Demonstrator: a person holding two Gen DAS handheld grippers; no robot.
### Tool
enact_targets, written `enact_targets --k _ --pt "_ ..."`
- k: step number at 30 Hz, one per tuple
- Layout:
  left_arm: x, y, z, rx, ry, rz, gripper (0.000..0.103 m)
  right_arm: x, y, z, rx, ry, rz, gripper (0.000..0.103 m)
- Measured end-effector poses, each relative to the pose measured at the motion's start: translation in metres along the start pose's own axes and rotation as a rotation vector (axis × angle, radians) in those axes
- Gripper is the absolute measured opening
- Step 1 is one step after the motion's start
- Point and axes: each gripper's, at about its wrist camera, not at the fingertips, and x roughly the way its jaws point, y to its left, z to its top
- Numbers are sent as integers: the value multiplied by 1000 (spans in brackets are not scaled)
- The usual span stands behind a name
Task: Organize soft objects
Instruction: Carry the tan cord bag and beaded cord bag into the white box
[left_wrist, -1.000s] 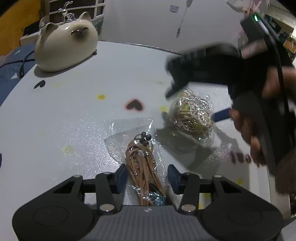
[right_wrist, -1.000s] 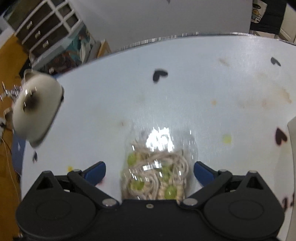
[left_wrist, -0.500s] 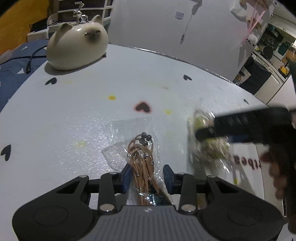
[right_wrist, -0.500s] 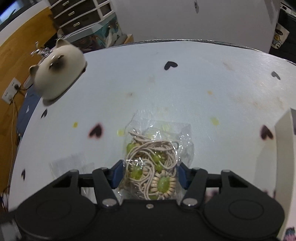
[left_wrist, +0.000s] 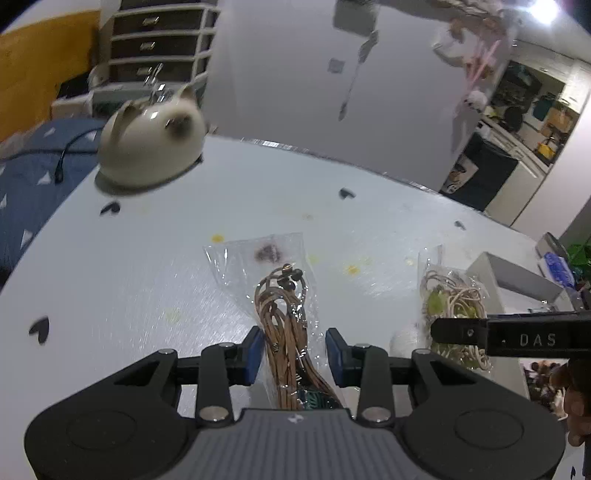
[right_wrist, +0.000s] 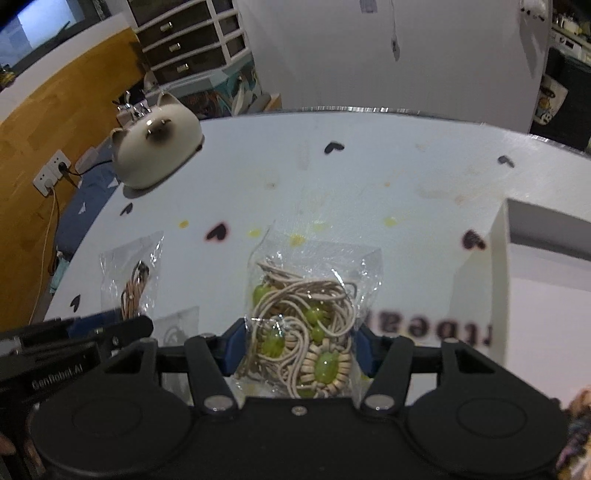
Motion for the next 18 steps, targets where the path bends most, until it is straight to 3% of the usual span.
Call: enact_targets --k 18 --pt "-49 -91 23 131 -137 -118 38 -102 -52 -16 19 -168 -21 60"
